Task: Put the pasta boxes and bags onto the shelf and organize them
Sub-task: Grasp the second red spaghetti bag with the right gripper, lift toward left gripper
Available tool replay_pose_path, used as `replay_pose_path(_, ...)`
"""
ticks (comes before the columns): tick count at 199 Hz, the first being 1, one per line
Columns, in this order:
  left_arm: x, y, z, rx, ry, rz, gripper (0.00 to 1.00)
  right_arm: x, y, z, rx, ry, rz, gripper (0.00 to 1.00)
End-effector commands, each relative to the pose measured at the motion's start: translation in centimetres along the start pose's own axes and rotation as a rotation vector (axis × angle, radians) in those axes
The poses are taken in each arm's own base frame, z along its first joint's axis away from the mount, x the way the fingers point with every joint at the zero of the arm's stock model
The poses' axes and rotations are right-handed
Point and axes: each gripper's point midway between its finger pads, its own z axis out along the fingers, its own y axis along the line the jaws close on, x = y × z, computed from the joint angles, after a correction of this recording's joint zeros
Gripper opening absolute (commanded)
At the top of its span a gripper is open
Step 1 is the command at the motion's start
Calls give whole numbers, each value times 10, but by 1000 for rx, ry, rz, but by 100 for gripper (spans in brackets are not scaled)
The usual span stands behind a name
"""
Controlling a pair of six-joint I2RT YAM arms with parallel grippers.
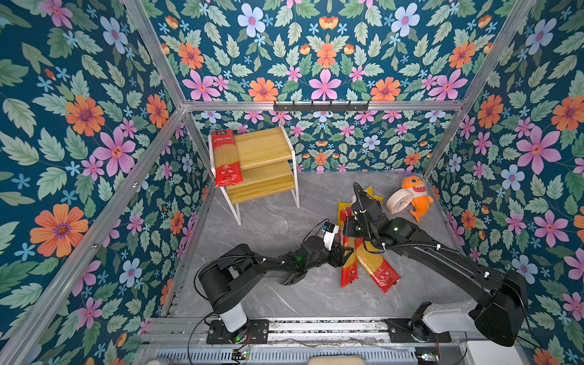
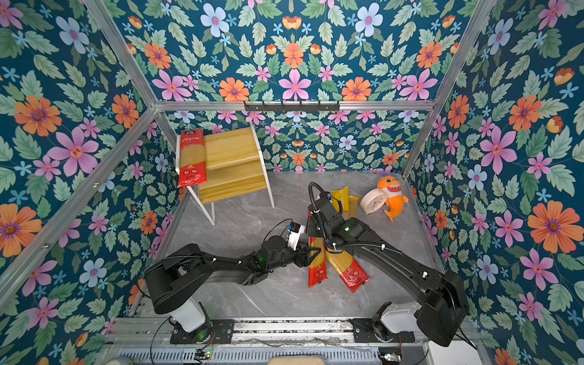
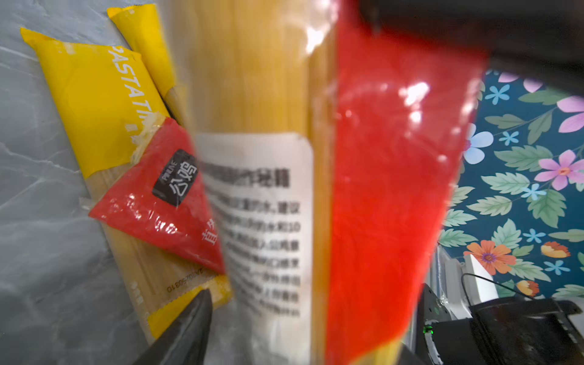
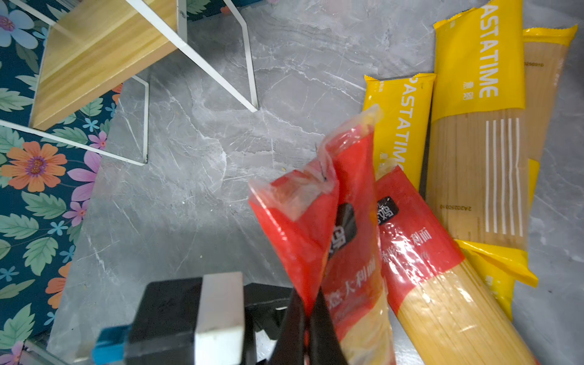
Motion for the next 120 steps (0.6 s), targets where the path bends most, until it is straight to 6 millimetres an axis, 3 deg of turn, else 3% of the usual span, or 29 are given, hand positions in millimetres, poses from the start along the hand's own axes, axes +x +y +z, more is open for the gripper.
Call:
replay_pose_path(1,-10,-4,1,16,-47,31,61,-22,15,-3,-53,-86,58,0)
replay_pose_path(53,-20,2,-12,-18,-137,51,33,-26,27,-4,-106,-86,79,0)
replay_pose_path(80,-24,0,-20,-11,-161,68,23,-25,38,-3,-163,-78,67,0)
replay_pose_path(120,-27,-5,-29,6,-171,102,17,-24,64,-9,-316,-73,26,21)
